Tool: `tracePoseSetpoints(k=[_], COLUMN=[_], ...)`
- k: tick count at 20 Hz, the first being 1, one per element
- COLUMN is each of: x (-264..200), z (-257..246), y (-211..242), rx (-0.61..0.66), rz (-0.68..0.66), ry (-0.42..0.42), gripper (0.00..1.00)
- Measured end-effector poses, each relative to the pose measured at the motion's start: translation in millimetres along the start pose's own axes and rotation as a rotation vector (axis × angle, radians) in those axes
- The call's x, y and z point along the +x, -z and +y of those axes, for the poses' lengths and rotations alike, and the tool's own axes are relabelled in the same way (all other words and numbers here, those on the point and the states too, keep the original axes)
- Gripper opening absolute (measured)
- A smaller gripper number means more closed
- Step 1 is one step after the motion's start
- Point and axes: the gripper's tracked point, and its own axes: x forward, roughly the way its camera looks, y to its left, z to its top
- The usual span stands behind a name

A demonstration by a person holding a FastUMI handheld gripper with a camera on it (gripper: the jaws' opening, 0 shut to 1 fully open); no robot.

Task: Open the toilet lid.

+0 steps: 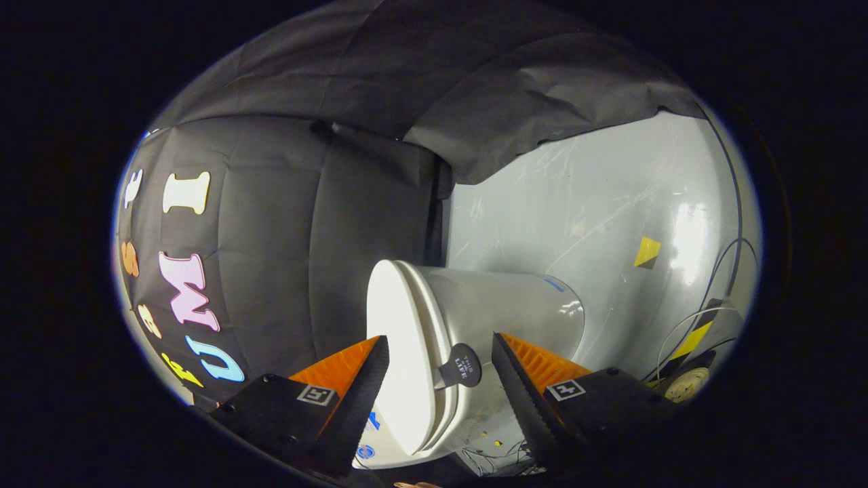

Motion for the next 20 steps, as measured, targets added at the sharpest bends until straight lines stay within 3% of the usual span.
tracePoseSetpoints(k=[4,7,8,10,13,14,16,20], x=[16.5,24.9,22.4,29.9,31.3,39.8,40.1,37.7], z=[-4.9,-4.4,-2.1,-4.3,-2.2,-12.3,-11.0,-10.8], y=[16.8,27.9,27.8,30.0,21.5,29.5,25.0,20.6], rx=[-0.007,0.001,0.003,0.013,0.046,0.060,0.088,0.077], rz=[0.041,0.072,0.081,0.080,0.053,0.045,0.048,0.043], ry=[-0.025,-0.063,-0.086,-0.107,-0.146,-0.107,-0.138,-0.164], gripper=[0.93,0.80,0.80,0.52,0.52,0.52,0.13,0.13])
